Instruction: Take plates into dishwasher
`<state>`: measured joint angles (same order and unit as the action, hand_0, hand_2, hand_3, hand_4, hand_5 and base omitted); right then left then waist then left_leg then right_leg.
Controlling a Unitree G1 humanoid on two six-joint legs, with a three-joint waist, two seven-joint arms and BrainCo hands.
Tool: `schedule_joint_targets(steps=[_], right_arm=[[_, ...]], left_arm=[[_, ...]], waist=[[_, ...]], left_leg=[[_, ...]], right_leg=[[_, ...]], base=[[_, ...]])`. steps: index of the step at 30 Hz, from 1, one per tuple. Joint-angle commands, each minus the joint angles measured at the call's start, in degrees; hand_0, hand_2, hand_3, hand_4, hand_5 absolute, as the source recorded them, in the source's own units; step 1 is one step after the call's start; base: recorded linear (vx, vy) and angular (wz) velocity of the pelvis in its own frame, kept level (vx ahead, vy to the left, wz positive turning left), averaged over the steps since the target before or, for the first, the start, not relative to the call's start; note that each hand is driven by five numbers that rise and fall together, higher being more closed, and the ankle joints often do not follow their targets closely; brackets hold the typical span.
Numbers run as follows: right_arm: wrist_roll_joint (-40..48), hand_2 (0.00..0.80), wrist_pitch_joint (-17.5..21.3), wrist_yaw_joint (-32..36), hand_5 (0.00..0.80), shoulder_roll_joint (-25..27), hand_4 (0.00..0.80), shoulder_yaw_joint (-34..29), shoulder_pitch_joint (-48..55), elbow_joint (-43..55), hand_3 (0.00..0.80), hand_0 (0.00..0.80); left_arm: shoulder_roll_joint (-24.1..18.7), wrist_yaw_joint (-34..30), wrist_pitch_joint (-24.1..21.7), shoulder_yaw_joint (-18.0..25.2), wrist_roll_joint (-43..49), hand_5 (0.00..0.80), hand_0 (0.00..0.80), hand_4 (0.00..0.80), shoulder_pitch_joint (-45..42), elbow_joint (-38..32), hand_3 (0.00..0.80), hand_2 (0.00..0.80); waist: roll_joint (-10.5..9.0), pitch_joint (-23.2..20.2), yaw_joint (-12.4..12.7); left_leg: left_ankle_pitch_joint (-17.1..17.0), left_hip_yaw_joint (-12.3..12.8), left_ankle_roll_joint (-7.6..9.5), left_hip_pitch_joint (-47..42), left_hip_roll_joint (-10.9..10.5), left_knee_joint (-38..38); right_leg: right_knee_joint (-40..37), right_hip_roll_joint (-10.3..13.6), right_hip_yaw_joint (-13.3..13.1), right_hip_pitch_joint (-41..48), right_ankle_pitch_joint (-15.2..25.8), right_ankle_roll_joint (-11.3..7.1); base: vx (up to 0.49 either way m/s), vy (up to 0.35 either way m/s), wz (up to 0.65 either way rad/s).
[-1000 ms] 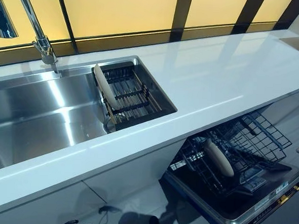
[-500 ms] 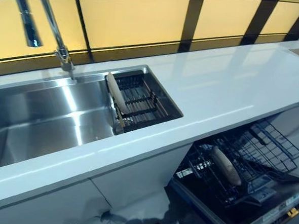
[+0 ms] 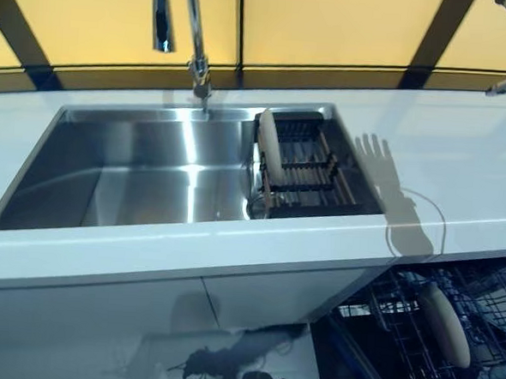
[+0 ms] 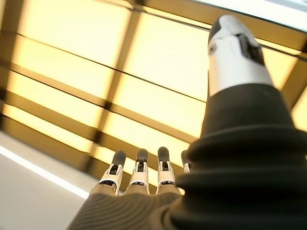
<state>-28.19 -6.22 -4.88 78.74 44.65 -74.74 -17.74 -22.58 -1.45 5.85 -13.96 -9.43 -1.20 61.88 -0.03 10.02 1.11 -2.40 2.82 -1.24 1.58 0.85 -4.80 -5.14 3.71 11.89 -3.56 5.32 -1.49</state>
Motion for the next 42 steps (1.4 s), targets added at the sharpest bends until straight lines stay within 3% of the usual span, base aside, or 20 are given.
schedule_joint_targets(steps=[1, 5, 14, 30, 42], right_arm=[[-6.0, 0.0, -0.4, -3.0, 0.0, 1.0, 0.0, 4.6, -10.6, 1.0, 0.0, 0.0], [-13.3, 0.0, 1.1, -1.6, 0.0, -0.3, 0.0, 7.2, -12.5, 2.6, 0.0, 0.0], [-18.3, 0.0, 3.1, 0.0, 0.0, -4.0, 0.0, 12.8, -18.1, 3.5, 0.0, 0.0], [-24.4, 0.0, 6.2, 3.8, 0.0, -5.7, 0.0, 12.7, -17.5, 6.4, 0.0, 0.0], [-23.1, 0.0, 7.8, 3.8, 0.0, -6.2, 0.0, 12.3, -17.7, 7.8, 0.0, 0.0]], left_arm=[[-3.0, 0.8, 0.4, -2.2, -2.7, 0.0, 0.0, 0.0, 2.2, -0.7, 0.0, 0.0], [-2.9, 0.9, 0.4, -2.0, -3.2, 0.0, 0.0, 0.0, 1.6, -1.7, 0.0, 0.0], [-3.6, 1.3, -0.8, -1.6, -4.5, 0.0, 0.0, 0.0, 2.1, -2.5, 0.0, 0.0], [-4.1, 0.3, -2.1, 0.0, -3.9, 0.0, 0.0, 0.0, 1.4, -2.4, 0.0, 0.0], [-4.1, 0.7, -2.5, 0.8, -3.6, 0.0, 0.0, 0.0, 0.9, -2.3, 0.0, 0.0]], waist=[[-2.46, 3.5, 3.1], [-2.29, 5.2, 4.3], [-1.92, 8.5, 5.5], [-3.09, 9.1, 6.0], [-3.19, 8.8, 6.0]], left_leg=[[3.5, -1.9, 1.27, 1.5, -1.5, -0.2], [2.7, -3.1, 1.42, 3.2, -1.8, -0.2], [1.6, -4.2, 1.67, 6.0, -2.1, -0.2], [2.0, -3.9, 1.91, 5.9, -2.0, -0.2], [2.4, -3.8, 1.79, 5.4, -2.0, -0.2]], right_leg=[[0.1, 0.0, 0.4, 2.6, -5.3, -3.35], [0.1, 0.3, 1.9, 1.6, -5.0, -3.43], [0.1, 0.4, 3.5, -0.6, -4.4, -3.13], [0.1, 0.3, 3.7, -0.4, -4.4, -3.37], [0.1, 0.1, 3.5, 0.0, -4.8, -3.36]], base=[[-0.009, 0.043, 0.25], [-0.004, 0.031, 0.2], [-0.014, 0.018, 0.11], [0.004, 0.004, 0.03], [0.0, 0.0, 0.0]])
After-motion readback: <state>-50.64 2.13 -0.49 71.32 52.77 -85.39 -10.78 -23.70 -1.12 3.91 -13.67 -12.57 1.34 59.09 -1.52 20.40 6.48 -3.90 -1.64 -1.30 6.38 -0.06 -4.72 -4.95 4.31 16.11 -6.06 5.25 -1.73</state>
